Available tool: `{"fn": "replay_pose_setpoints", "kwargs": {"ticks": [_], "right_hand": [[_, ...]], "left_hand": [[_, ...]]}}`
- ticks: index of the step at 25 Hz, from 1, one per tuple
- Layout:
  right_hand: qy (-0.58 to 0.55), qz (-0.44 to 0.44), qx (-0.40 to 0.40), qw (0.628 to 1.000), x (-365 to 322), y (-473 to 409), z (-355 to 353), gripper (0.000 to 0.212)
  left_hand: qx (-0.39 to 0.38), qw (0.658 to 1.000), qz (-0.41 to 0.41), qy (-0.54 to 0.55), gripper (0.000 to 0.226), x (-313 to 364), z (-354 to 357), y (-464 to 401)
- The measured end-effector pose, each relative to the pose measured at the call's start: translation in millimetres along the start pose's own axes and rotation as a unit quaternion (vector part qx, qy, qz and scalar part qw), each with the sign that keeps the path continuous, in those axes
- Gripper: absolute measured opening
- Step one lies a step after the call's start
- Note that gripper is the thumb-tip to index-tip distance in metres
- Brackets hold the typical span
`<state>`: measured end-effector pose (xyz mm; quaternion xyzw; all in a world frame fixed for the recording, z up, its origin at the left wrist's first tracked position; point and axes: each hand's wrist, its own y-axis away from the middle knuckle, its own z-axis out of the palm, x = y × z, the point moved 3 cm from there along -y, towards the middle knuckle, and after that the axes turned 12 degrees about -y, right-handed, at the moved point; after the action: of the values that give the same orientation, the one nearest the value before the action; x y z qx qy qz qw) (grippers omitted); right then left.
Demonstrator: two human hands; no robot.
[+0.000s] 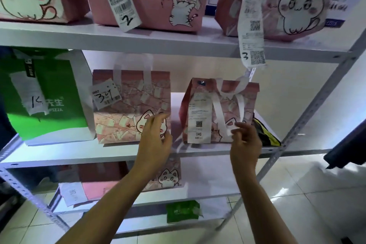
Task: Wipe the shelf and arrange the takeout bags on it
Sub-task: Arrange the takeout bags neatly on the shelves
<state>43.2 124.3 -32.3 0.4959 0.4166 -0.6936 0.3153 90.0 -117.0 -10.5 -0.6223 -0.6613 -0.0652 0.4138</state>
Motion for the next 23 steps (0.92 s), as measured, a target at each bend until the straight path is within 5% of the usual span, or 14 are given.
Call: {"fn": "replay_pose_setpoints", "kwargs": {"ticks": [7,14,23], "right_hand": [[0.025,0.002,0.047,0.999,20,-68,-39,0.025],[0.04,0.034,-0.066,0.996,53,-84,-33,0.039],[0.051,0.091,-0.118,0.988,77,-106,-20,0.048]], "left_hand": [[0.039,0.984,-0.011,-0.176,0.04,-36,1,-37],[-0.138,0.989,-0.046,-0.009,0.037,2,84,13],[-0.141,0.987,-0.079,-0.002,0.034,17,113,3]]}}
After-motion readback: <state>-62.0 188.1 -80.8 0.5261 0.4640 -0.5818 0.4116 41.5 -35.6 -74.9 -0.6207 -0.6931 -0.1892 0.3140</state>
